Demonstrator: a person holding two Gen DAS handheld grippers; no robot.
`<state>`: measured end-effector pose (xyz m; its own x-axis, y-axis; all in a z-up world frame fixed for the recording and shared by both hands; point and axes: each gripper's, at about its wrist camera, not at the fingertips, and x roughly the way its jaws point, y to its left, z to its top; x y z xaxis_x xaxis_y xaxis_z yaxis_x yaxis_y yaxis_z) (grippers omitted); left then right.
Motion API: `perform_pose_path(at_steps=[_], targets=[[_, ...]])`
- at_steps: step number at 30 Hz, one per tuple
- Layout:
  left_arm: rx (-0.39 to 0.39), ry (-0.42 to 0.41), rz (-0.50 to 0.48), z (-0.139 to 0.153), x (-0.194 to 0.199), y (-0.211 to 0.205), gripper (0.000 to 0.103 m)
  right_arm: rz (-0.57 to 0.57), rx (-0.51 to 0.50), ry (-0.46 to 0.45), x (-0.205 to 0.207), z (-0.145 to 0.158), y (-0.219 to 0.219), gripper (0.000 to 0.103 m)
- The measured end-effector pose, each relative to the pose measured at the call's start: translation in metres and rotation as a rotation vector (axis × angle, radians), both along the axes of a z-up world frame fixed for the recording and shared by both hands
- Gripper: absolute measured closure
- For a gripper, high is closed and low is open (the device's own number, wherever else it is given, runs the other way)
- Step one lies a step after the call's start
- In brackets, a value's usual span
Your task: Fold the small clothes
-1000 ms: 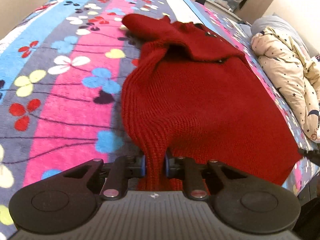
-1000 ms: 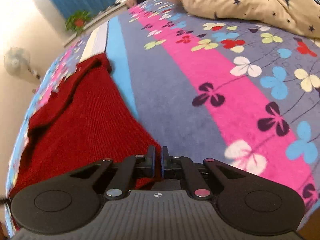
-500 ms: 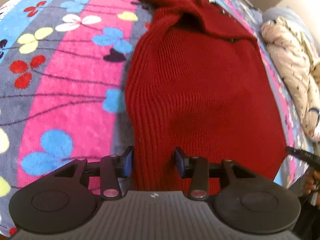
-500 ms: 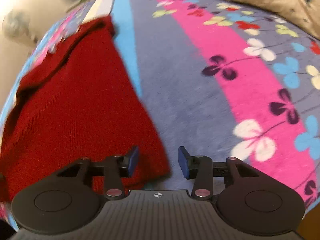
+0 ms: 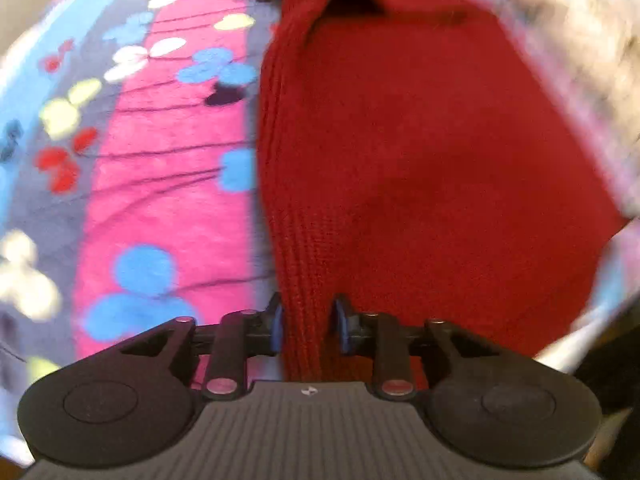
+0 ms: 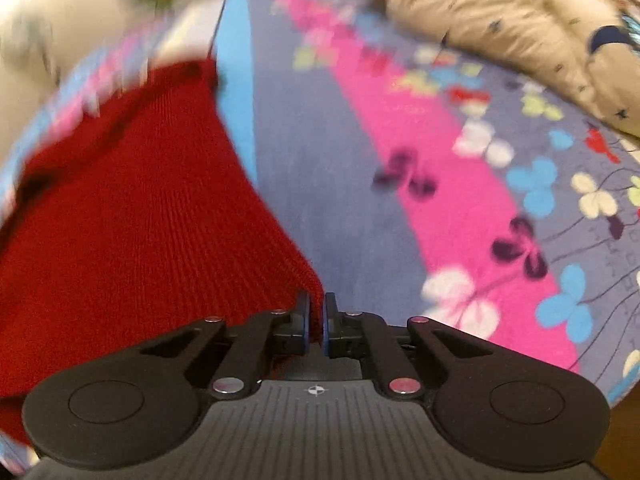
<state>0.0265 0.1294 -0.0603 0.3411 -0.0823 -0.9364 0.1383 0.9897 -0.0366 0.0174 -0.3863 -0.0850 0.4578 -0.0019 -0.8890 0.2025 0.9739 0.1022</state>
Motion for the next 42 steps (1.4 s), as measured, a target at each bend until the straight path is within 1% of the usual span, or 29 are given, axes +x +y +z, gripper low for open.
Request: perform_pose_path(at_steps=[1,2,3,4,5,6,7,8,9,10,11,12,13,14,15,16,17,19,21,22,24,26,28,30,32,35,37,40,42], targets=[[0.053,-0.048,-0.033,0.004,-0.001,-0.007,0.057,0.027,-0.034,0.039,0.004,-0.007,0.007,0.097],[0.077,-0.109,-0.045,0.012,-0.003,-0.012,0.057,0.041,-0.084,0.050,0.006,-0.010,0.014,0.095],[0.085,-0.177,-0.042,0.023,-0.006,-0.013,0.055,0.044,-0.116,0.030,0.007,-0.006,0.015,0.095],[0.079,-0.253,-0.029,0.035,-0.010,-0.013,0.053,0.040,-0.144,-0.023,0.007,0.002,0.018,0.093],[0.063,-0.304,-0.019,0.043,-0.011,-0.013,0.048,0.031,-0.167,-0.097,0.005,0.013,0.021,0.084],[0.031,-0.345,-0.014,0.050,-0.011,-0.013,0.048,0.024,-0.172,-0.172,0.003,0.023,0.025,0.076],[-0.008,-0.375,-0.020,0.054,-0.009,-0.016,0.048,0.024,-0.151,-0.240,0.000,0.031,0.026,0.061],[-0.041,-0.401,-0.033,0.058,-0.008,-0.019,0.048,0.040,-0.111,-0.299,-0.002,0.038,0.030,0.054],[-0.073,-0.419,-0.056,0.061,-0.008,-0.024,0.048,0.075,-0.057,-0.334,-0.001,0.040,0.034,0.054],[-0.097,-0.412,-0.089,0.059,-0.003,-0.030,0.048,0.122,-0.004,-0.331,0.004,0.037,0.038,0.054],[-0.083,-0.369,-0.104,0.051,0.003,-0.034,0.048,0.161,0.032,-0.303,0.009,0.031,0.044,0.054],[-0.041,-0.288,-0.100,0.037,0.011,-0.038,0.048,0.204,0.041,-0.231,0.017,0.019,0.053,0.054],[0.031,-0.160,-0.079,0.014,0.020,-0.040,0.049,0.241,0.019,-0.130,0.025,0.004,0.062,0.055],[0.081,-0.101,-0.074,-0.001,0.025,-0.040,0.048,0.268,-0.033,0.006,0.034,-0.017,0.069,0.053],[0.098,-0.125,-0.090,0.003,0.024,-0.044,0.048,0.272,-0.070,0.033,0.036,-0.025,0.073,0.052],[0.091,-0.170,-0.096,0.013,0.022,-0.048,0.048,0.261,-0.080,0.021,0.039,-0.020,0.077,0.051],[0.061,-0.234,-0.095,0.024,0.018,-0.049,0.046,0.258,-0.067,-0.021,0.041,-0.011,0.078,0.053],[0.037,-0.312,-0.091,0.038,0.009,-0.051,0.040,0.261,-0.038,-0.141,0.046,0.008,0.083,0.053],[0.057,-0.424,-0.093,0.051,0.002,-0.058,0.024,0.245,-0.038,-0.237,0.053,0.021,0.084,0.052],[0.077,-0.467,-0.091,0.057,0.005,-0.064,0.021,0.232,-0.037,-0.264,0.059,0.024,0.085,0.052],[0.114,-0.549,-0.072,0.063,0.014,-0.074,0.020,0.200,-0.007,-0.319,0.076,0.030,0.079,0.051],[0.137,-0.599,-0.043,0.073,0.034,-0.095,0.019,0.177,0.022,-0.366,0.087,0.036,0.081,0.051],[0.128,-0.607,-0.022,0.082,0.058,-0.113,0.019,0.150,0.040,-0.398,0.101,0.039,0.082,0.051],[0.124,-0.620,-0.007,0.086,0.089,-0.132,0.017,0.118,0.049,-0.394,0.112,0.038,0.083,0.051],[0.154,-0.630,0.007,0.087,0.123,-0.158,0.014,0.076,0.062,-0.374,0.123,0.036,0.082,0.051],[0.181,-0.570,0.008,0.071,0.178,-0.189,0.014,0.037,0.078,-0.301,0.140,0.028,0.079,0.051],[0.187,-0.547,0.004,0.059,0.213,-0.209,0.013,0.020,0.066,-0.260,0.149,0.023,0.076,0.051],[0.223,-0.517,-0.021,0.035,0.269,-0.244,0.013,-0.007,0.051,-0.232,0.159,0.018,0.069,0.051],[0.230,-0.484,-0.051,0.020,0.295,-0.261,0.013,-0.025,0.054,-0.218,0.164,0.015,0.063,0.051]])
